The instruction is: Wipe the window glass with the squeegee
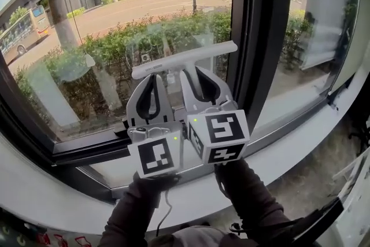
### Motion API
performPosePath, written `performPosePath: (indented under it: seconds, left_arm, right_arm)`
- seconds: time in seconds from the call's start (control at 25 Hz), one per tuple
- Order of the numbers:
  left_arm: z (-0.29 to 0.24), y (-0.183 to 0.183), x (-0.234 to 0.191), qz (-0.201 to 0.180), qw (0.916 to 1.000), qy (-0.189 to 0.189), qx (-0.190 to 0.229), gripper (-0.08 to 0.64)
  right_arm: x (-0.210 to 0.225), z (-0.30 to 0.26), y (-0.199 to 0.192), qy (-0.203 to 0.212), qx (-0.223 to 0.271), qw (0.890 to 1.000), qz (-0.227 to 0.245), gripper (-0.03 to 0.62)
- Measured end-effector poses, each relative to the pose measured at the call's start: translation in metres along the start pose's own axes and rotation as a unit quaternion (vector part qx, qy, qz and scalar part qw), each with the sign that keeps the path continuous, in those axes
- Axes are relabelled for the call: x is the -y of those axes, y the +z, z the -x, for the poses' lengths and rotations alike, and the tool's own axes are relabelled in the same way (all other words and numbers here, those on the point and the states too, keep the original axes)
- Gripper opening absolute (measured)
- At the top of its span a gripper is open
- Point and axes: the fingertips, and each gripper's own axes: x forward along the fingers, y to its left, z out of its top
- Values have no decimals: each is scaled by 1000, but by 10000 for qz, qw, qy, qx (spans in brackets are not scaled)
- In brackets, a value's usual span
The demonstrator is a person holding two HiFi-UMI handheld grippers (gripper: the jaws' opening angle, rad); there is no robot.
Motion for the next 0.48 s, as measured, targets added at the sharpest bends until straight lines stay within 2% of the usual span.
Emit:
performPosePath:
  seconds: [0.24, 0.48]
  left_arm:
    - [-32, 18, 9, 56, 9998, -139, 121, 0]
    - [-62, 19, 14, -7, 9995, -208, 226, 0]
  right_arm:
    - [22, -15, 25, -98, 37, 9999, -65, 83]
    - [43, -35, 31, -108, 53, 9997, -197, 83]
